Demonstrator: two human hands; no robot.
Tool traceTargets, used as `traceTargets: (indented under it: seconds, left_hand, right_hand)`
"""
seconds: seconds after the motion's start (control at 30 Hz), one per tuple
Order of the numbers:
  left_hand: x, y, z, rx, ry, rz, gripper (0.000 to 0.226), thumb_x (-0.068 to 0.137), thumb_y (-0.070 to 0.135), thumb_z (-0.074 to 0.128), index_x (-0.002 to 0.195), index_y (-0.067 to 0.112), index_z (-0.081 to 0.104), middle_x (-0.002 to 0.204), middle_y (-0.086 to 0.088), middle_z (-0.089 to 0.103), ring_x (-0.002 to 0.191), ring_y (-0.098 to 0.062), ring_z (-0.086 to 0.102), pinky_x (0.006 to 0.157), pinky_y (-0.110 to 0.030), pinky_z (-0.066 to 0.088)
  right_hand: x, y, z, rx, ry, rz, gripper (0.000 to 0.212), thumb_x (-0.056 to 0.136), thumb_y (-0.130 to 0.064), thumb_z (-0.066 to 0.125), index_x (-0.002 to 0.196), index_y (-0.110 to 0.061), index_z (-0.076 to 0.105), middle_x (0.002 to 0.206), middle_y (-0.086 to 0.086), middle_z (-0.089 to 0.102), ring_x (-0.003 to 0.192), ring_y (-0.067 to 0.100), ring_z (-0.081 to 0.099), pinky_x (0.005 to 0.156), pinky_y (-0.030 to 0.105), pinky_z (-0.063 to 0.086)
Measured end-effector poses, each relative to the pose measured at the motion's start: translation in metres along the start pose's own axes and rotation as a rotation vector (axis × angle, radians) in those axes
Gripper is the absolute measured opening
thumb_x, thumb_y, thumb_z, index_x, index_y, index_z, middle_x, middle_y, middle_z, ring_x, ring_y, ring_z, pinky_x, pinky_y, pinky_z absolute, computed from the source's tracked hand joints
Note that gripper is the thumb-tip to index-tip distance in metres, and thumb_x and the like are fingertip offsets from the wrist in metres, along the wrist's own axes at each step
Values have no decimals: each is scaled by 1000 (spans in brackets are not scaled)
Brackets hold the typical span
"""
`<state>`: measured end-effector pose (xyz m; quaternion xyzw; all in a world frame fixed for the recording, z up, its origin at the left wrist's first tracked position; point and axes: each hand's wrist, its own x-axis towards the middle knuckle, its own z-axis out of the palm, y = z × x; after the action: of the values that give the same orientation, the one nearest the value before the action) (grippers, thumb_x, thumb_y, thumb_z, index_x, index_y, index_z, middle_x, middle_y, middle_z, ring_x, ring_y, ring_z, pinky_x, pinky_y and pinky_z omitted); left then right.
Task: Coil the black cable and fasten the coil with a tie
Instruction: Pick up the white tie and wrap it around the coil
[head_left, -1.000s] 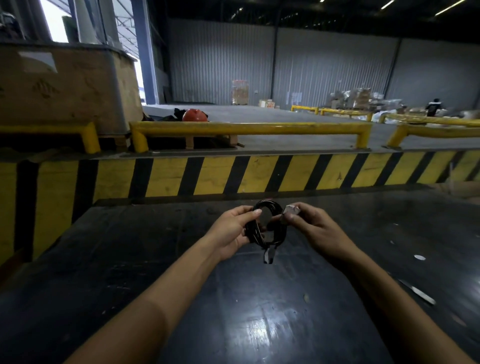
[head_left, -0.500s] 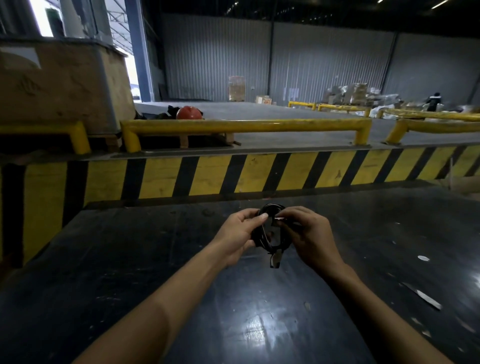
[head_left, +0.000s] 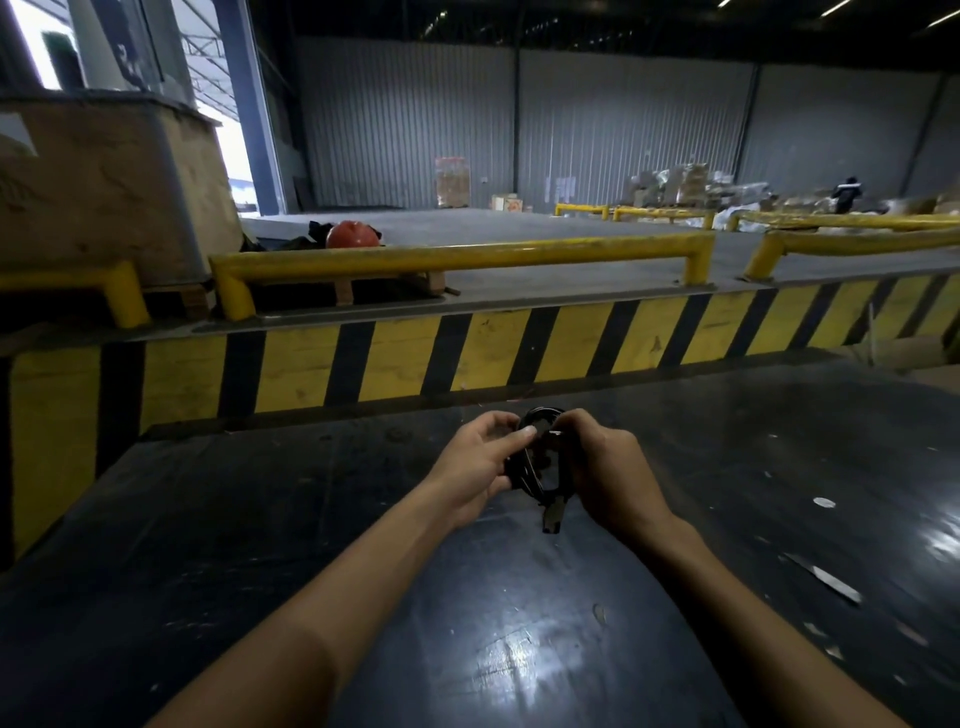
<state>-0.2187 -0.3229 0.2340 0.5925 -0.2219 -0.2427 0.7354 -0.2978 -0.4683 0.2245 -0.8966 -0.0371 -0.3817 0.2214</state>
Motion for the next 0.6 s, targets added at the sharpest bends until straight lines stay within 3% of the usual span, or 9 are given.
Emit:
traceTargets:
  seconds: [0.13, 0.23, 0.3, 0.37, 0.47, 0.6]
  left_hand:
    - [-2, -4, 8, 22, 5, -7, 15, 88, 13, 60, 103, 14, 63, 111, -18, 65, 94, -24, 69, 74, -37, 58]
    - [-6, -8, 10, 15, -30, -37, 14, 89, 13, 59, 102, 14, 63, 113, -18, 63, 96, -26, 68, 83, -43, 56]
    - [-10, -9, 13, 12, -77, -38, 16, 89, 12, 58, 104, 14, 63, 111, -16, 64, 100, -27, 67, 87, -45, 55]
    - [-15, -10, 16, 21, -114, -28, 20, 90, 12, 57, 110, 11, 61, 110, -12, 66, 104, -28, 65, 89, -45, 53]
    - [-21, -9, 21, 1, -143, 0, 24, 91, 7, 54, 114, 5, 57, 108, -11, 66, 99, -26, 65, 84, -40, 55]
    - [-26, -4, 27, -57, -149, 42, 31, 91, -2, 49, 121, 4, 51, 118, -12, 62, 102, -23, 61, 85, -35, 52]
  right_hand:
    - [-6, 3, -5, 15, -7, 12, 15, 89, -10, 57, 103, -13, 54, 88, 12, 71, 70, 19, 66, 50, 22, 50]
    - [-12, 2, -9, 22, 66, 22, 17, 87, -9, 61, 103, -11, 56, 86, 11, 71, 66, 10, 59, 50, 10, 40]
    - [-16, -2, -10, 20, 70, -11, 15, 86, -10, 62, 101, -11, 60, 88, 9, 72, 69, 10, 62, 54, 11, 44]
    - [-21, -5, -12, 7, 68, -37, 14, 85, -10, 64, 99, -10, 64, 92, 9, 73, 76, 17, 68, 60, 21, 52]
    - [-27, -7, -17, -16, 115, -64, 17, 81, -7, 69, 98, -8, 69, 94, 12, 73, 79, 22, 70, 66, 30, 58]
    - [-32, -9, -23, -20, 215, -113, 19, 75, -2, 73, 93, -7, 71, 93, 10, 72, 80, 9, 64, 72, 16, 51]
